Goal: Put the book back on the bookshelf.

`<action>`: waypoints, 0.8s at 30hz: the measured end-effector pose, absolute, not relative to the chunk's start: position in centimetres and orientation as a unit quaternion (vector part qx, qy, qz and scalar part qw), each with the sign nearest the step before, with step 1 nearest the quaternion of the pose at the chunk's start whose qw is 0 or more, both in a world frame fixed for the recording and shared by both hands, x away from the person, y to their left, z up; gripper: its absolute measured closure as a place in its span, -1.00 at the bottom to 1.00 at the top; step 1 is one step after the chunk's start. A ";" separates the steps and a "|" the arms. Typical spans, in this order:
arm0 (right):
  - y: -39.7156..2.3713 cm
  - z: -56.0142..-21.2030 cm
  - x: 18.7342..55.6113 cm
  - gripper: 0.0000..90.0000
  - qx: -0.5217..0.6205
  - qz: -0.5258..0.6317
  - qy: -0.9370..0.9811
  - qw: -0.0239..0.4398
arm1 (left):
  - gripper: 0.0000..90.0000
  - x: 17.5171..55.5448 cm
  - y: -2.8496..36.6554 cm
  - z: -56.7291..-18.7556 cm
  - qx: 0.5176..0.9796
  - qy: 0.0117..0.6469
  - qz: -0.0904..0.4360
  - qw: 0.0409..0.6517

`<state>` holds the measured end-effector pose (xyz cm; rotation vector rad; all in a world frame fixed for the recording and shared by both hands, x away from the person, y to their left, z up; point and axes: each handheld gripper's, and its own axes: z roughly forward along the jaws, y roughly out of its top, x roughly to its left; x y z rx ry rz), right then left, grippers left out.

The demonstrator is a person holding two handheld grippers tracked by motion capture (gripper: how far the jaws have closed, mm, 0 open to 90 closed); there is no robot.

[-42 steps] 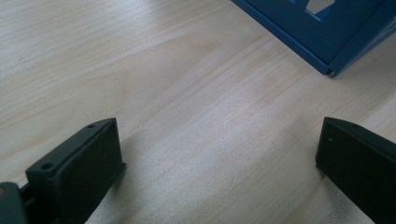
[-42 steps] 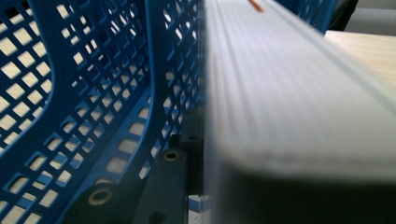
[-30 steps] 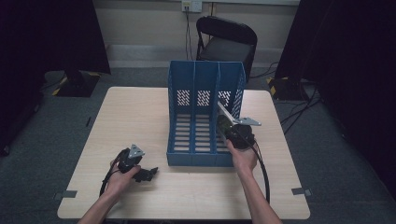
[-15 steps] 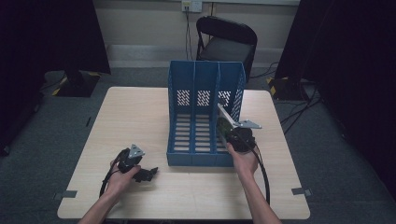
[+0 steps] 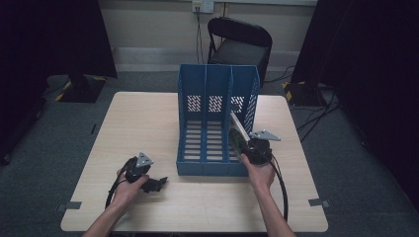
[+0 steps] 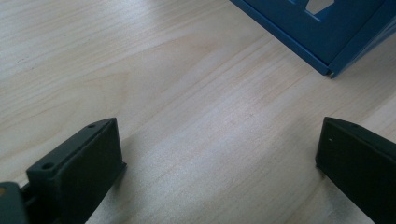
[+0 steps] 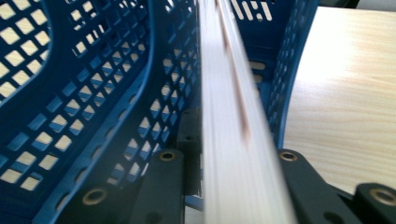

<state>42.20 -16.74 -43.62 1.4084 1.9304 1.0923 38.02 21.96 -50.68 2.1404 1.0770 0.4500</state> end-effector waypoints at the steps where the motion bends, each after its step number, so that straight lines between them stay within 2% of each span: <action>1: -16.6 -43.5 42.0 0.62 0.516 0.403 0.710 0.258 | -1.00 38.0 22.0 -50.7 0.824 0.414 0.173 0.344; 7: -16.8 -43.2 41.6 0.58 0.509 0.411 0.711 0.257 | -1.00 38.0 22.0 -50.7 0.824 0.415 0.174 0.344; 16: -17.7 -43.4 40.5 0.39 0.518 0.449 0.680 0.261 | -1.00 38.0 22.0 -50.7 0.824 0.415 0.174 0.344; 24: -17.5 -44.2 39.3 0.37 0.505 0.463 0.677 0.270 | -1.00 38.0 21.9 -50.7 0.824 0.414 0.176 0.344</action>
